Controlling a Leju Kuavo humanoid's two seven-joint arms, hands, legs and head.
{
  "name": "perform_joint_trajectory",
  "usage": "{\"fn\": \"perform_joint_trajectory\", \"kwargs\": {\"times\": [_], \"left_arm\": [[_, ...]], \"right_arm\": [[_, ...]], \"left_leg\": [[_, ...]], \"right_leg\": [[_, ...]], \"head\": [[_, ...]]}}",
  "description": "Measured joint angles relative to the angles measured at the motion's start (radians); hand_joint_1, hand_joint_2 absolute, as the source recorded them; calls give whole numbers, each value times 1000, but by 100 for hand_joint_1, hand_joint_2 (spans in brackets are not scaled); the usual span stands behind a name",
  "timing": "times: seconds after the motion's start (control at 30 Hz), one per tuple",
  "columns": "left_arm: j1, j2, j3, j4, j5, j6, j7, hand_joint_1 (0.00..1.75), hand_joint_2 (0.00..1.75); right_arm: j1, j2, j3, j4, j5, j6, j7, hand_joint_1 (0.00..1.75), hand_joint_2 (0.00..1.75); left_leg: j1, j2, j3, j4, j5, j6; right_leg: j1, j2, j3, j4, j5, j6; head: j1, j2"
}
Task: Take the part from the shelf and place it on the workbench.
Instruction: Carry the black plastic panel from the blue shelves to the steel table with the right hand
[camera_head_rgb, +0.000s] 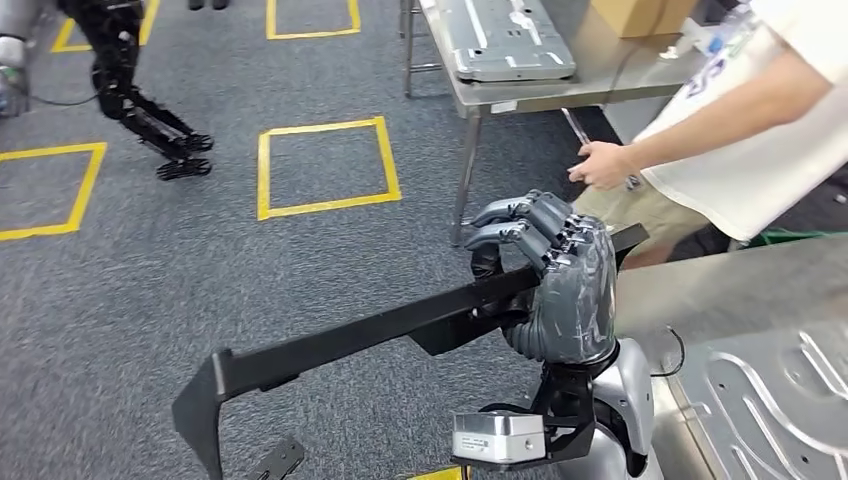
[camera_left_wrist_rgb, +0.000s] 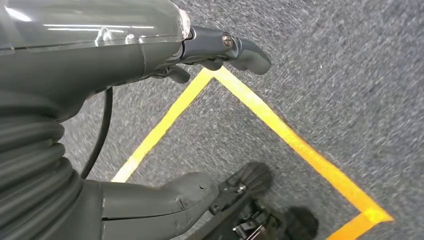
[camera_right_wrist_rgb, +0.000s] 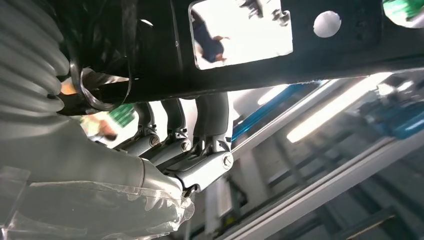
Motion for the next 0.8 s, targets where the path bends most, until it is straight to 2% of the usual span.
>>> {"fn": "perform_joint_trajectory", "kwargs": {"times": [0.03, 0.07, 0.1, 0.17, 0.2, 0.23, 0.3, 0.33, 0.4, 0.43, 0.47, 0.5, 0.53, 0.57, 0.6, 0.63, 0.67, 0.7, 0.73, 0.77, 0.8], "left_arm": [[1, 1, 0, 0, 1, 0, 0, 0, 175], [1, 2, 0, 1, 2, 0, -1, 0, 175], [-1, 2, -1, 2, 2, 0, -2, 0, 175], [-2, 2, -1, 2, 3, 0, -3, 0, 175], [-2, 3, -2, 2, 4, -1, -3, 0, 175], [-2, 4, -2, 3, 5, -2, -3, 0, 175], [-4, 5, -3, 3, 9, -5, -2, 0, 175], [-5, 6, -5, 3, 11, -7, -2, 0, 175], [-7, 8, -7, 3, 12, -7, -2, 0, 175], [-5, 10, -8, 3, 13, -7, -2, 0, 175], [-3, 11, -8, 3, 13, -7, -2, 0, 175], [0, 12, -8, 4, 13, -7, -2, 0, 175], [2, 13, -8, 4, 13, -7, -2, 0, 175], [3, 14, -8, 5, 13, -7, -2, 0, 175], [3, 16, -8, 5, 14, -6, -2, 0, 175], [2, 17, -8, 5, 16, -6, -2, 0, 175], [1, 18, -8, 6, 18, -5, -3, 0, 175], [1, 19, -8, 6, 20, -4, -3, 0, 175], [1, 19, -8, 6, 22, -4, -3, 0, 175], [2, 19, -8, 6, 22, -4, -3, 0, 175], [3, 19, -9, 6, 23, -4, -3, 0, 175]], "right_arm": [[2, -1, -7, 0, 0, -1, 0, 175, 175], [4, -1, -16, 0, -1, -2, 0, 175, 175], [5, -1, -24, 0, -2, -4, 1, 175, 175], [5, -1, -41, -2, -3, -13, 4, 175, 175], [5, -1, -48, -3, -4, -17, 7, 175, 175], [5, 0, -56, -5, -4, -19, 10, 175, 175], [8, 1, -72, -7, -8, -20, 14, 175, 175], [11, 1, -80, -8, -12, -21, 13, 175, 175], [17, 3, -93, -11, -19, -24, 9, 175, 175], [19, 5, -97, -12, -21, -26, 6, 175, 175], [21, 6, -100, -12, -22, -27, 4, 175, 175], [23, 6, -102, -11, -22, -28, 2, 175, 175], [26, 7, -103, -11, -22, -30, 1, 175, 175], [27, 7, -105, -11, -22, -31, 0, 175, 175], [29, 8, -109, -11, -23, -34, -1, 175, 175], [30, 9, -114, -11, -25, -37, -2, 175, 175], [31, 11, -121, -11, -28, -39, -4, 175, 175], [33, 13, -129, -12, -32, -42, -6, 175, 175], [36, 15, -138, -12, -37, -46, -9, 175, 175], [41, 17, -147, -13, -41, -48, -12, 175, 175], [48, 18, -156, -14, -45, -51, -17, 175, 175]], "left_leg": [[-1, 15, 0, 0, -1, 1], [-2, 29, 0, 1, -3, 1], [-2, 41, 2, 2, -6, 1], [-5, 60, 6, 4, -12, -5], [-8, 68, 8, 5, -15, -9], [-10, 78, 10, 6, -18, -13], [-13, 99, 16, 3, -22, -23], [-12, 96, 18, 7, -28, -28], [-8, 55, -2, 62, -68, -36], [-5, 25, -29, 121, -100, -38], [-4, 5, -61, 189, -132, -40], [-3, -4, -93, 252, -154, -42], [-2, -7, -114, 288, -158, -43], [-1, -8, -117, 285, -140, -44], [1, -11, -103, 246, -106, -45], [4, -22, -76, 178, -65, -46], [7, -44, -48, 112, -36, -46], [9, -62, -26, 64, -19, -45], [10, -76, -15, 40, -15, -44], [8, -80, -12, 36, -18, -40], [7, -71, -12, 34, -16, -34]], "right_leg": [[-2, -4, -8, 20, 0, 2], [-4, -7, 2, 5, 18, 3], [-4, -16, 30, -44, 48, 3], [4, -62, 97, -167, 94, -5], [9, -80, 117, -207, 104, -11], [15, -90, 125, -226, 104, -17], [17, -72, 124, -231, 105, -29], [14, -61, 127, -236, 107, -34], [6, -40, 132, -246, 113, -47], [4, -29, 134, -248, 114, -51], [3, -17, 133, -248, 114, -54], [2, -3, 133, -246, 114, -54], [2, 11, 133, -244, 113, -55], [2, 26, 133, -241, 112, -53], [0, 42, 133, -236, 110, -51], [-1, 56, 133, -231, 107, -47], [-2, 68, 130, -224, 103, -42], [-2, 80, 127, -218, 101, -36], [-2, 90, 123, -215, 101, -30], [-3, 99, 119, -214, 102, -24], [-5, 109, 117, -216, 105, -19]], "head": [[0, 0], [0, 0], [0, 0], [0, 0], [0, 0], [0, 0], [0, 0], [0, 0], [0, 0], [0, 0], [-1, 0], [-1, 0], [-1, 0], [-1, 0], [-1, 0], [-1, 0], [0, 0], [0, 0], [0, 0], [0, 0], [0, 0]]}}
